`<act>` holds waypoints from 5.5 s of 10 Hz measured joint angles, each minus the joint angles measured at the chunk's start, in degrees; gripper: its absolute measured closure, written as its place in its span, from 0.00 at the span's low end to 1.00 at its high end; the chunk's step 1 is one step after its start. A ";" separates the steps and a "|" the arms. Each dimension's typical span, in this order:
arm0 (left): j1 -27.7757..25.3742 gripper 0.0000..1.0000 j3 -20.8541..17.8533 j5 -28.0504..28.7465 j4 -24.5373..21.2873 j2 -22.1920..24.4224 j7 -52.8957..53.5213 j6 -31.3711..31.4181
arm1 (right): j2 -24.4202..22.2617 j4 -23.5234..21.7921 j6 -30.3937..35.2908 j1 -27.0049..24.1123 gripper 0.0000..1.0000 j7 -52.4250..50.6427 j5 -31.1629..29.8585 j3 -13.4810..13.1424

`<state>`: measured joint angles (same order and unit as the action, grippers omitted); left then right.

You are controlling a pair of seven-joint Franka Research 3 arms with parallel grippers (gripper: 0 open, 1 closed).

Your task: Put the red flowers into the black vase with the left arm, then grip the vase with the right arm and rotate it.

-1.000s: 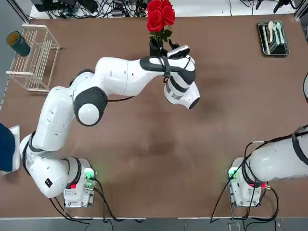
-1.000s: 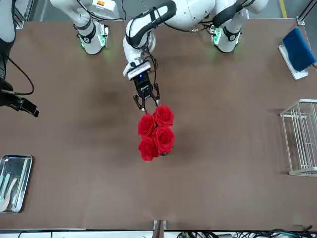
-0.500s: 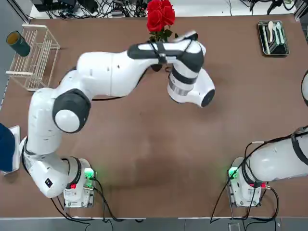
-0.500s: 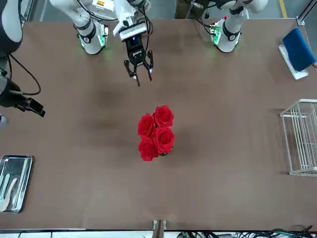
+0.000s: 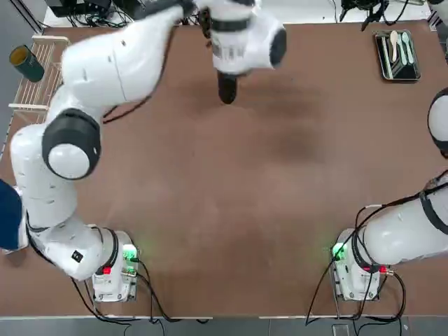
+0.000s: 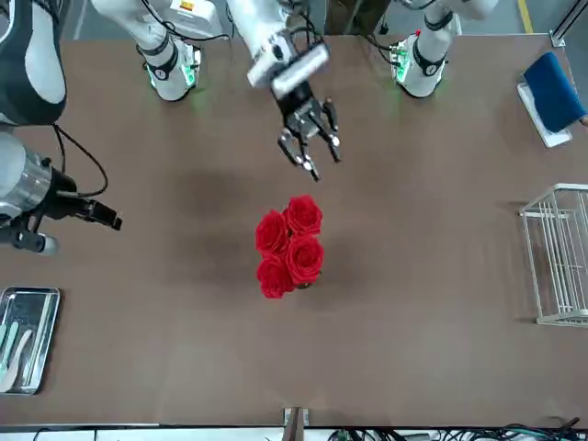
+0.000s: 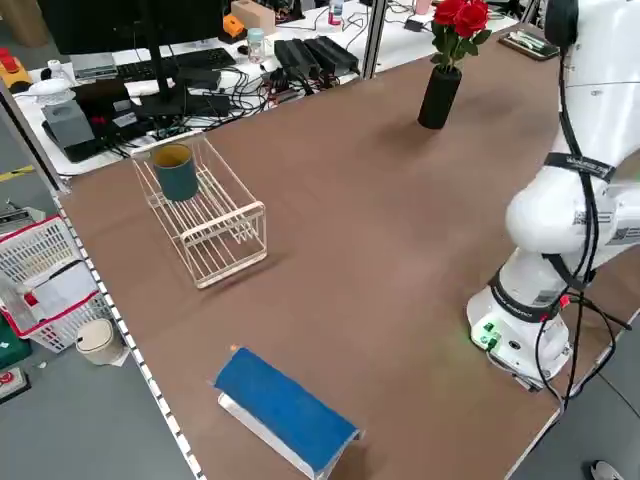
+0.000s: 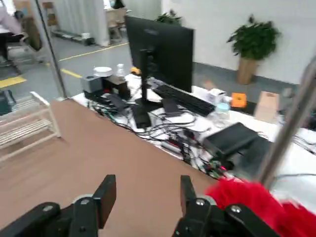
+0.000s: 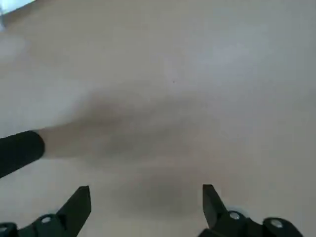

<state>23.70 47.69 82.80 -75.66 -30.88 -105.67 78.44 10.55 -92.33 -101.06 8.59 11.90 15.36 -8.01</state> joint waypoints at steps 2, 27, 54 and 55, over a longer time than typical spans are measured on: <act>-14.94 0.39 7.71 -0.46 0.01 0.93 6.15 3.14 | 2.01 -0.07 -0.60 2.12 0.00 0.00 4.36 0.12; -30.32 0.00 -34.78 -82.66 -6.02 23.50 88.93 7.48 | 16.11 -5.58 -40.38 29.90 0.00 37.58 11.58 5.36; -29.01 0.00 -38.87 -84.57 -9.55 26.66 97.12 11.63 | 21.52 -1.88 -46.42 31.55 0.63 43.38 9.31 6.04; -29.22 0.00 -39.05 -84.57 -9.65 26.59 97.12 11.59 | 21.52 -1.88 -46.36 31.55 0.63 43.38 8.47 5.90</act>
<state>-5.52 8.64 -1.77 -85.30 -4.29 -8.55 90.04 32.07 -94.21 -147.42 40.14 55.29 23.83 -2.11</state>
